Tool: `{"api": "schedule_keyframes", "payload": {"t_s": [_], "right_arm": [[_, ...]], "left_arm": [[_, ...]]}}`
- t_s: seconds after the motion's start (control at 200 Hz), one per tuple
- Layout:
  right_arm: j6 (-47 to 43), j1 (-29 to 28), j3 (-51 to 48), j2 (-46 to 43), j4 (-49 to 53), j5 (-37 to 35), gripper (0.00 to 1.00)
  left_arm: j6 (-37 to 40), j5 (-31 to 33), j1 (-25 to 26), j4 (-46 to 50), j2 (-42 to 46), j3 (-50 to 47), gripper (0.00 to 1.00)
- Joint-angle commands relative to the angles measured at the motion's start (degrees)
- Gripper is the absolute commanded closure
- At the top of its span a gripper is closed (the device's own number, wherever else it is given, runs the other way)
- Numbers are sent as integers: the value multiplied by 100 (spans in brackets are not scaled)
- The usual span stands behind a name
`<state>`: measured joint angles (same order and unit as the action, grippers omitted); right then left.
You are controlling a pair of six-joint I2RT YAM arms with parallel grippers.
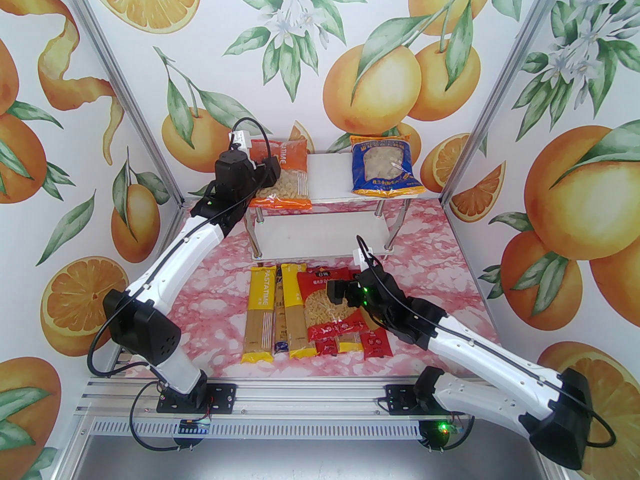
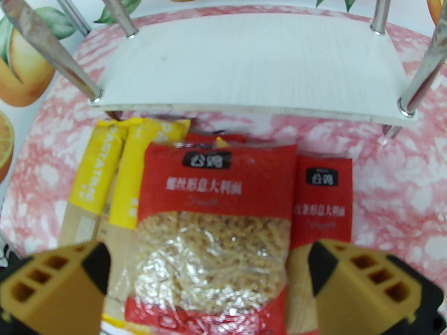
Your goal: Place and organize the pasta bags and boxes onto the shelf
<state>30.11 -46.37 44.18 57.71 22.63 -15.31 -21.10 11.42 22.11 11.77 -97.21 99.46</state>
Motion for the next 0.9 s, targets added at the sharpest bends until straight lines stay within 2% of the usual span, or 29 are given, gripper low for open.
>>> {"api": "schedule_keyframes", "payload": {"t_s": [0.0, 0.095, 0.175, 0.355, 0.56, 0.675, 0.891], "right_arm": [[-15, 52, -76, -123, 127, -164, 0], [-11, 58, -95, -170, 158, -184, 0], [-8, 57, -102, -198, 163, -189, 0], [-6, 59, -77, -166, 147, -139, 0], [8, 51, -59, -146, 127, -103, 0], [12, 57, -60, -163, 154, -112, 0], [9, 54, -15, -158, 234, -131, 0]], "left_arm": [[-76, 179, -13, 350, -297, 123, 38], [-78, 135, 12, 418, -299, 159, 37], [-49, 124, 46, 412, -184, 70, 31], [49, 11, 59, -183, 290, -524, 22], [189, -72, 52, -414, 629, -690, 19], [352, 35, 44, -693, 907, -883, 12], [805, 50, -75, -785, 1300, -809, 10]]}}
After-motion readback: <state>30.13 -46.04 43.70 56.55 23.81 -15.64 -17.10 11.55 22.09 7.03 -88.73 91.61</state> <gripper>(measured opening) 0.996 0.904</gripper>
